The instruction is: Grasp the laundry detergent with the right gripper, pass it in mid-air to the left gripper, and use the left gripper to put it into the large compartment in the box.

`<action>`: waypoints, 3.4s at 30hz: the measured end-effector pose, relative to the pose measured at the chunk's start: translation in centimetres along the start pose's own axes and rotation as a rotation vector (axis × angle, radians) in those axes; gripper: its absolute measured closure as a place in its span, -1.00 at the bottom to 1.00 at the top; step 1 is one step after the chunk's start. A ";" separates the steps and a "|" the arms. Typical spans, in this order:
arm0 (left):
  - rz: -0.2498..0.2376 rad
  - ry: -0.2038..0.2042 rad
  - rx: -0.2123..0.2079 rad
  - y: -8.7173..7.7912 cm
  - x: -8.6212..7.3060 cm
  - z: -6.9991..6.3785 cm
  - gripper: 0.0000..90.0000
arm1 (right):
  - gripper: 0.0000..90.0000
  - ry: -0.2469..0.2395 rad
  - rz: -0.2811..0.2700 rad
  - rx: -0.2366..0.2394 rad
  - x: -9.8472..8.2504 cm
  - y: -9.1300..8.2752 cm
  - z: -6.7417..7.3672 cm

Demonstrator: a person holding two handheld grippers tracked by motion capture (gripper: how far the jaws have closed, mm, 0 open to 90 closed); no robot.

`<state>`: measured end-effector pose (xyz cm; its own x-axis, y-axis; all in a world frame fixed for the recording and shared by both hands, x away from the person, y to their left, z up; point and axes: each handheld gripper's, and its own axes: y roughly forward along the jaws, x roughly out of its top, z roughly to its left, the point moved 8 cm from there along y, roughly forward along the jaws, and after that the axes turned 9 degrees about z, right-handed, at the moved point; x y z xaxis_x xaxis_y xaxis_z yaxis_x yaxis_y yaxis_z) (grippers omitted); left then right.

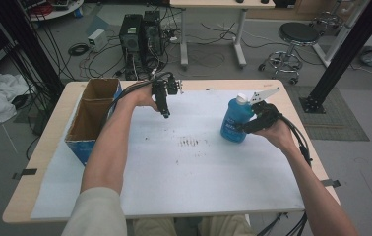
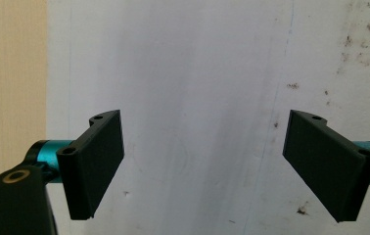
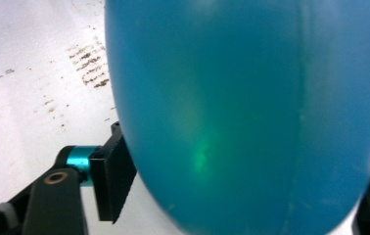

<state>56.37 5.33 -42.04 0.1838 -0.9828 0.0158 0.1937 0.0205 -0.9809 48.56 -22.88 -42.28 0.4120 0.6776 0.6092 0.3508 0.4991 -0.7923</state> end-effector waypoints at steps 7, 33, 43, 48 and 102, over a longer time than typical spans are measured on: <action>-0.004 -0.004 -0.003 0.0 0.0 0.0 -0.66 | -0.38 -0.002 -0.003 -0.001 0.1 0.3 0.0; -0.015 0.000 0.007 -0.4 0.2 -0.1 -0.66 | -0.08 0.008 -0.021 0.015 0.2 0.3 0.0; -0.037 0.013 0.017 -1.1 0.6 -0.4 -0.66 | 0.00 0.006 -0.040 0.038 0.2 0.2 0.1; -0.059 0.017 0.017 -2.0 0.8 -0.8 -0.66 | 0.02 0.003 -0.035 0.031 0.4 0.1 0.3; -0.214 0.121 -0.149 -11.1 7.1 -16.5 -0.66 | 0.01 -0.432 -0.039 0.377 5.9 0.5 13.2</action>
<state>39.67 -4.87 -34.23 0.0359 -0.9767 0.2114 0.0708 -0.2085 -0.9754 40.11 -11.51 -39.53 -0.0040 0.7748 0.6322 0.0021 0.6322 -0.7748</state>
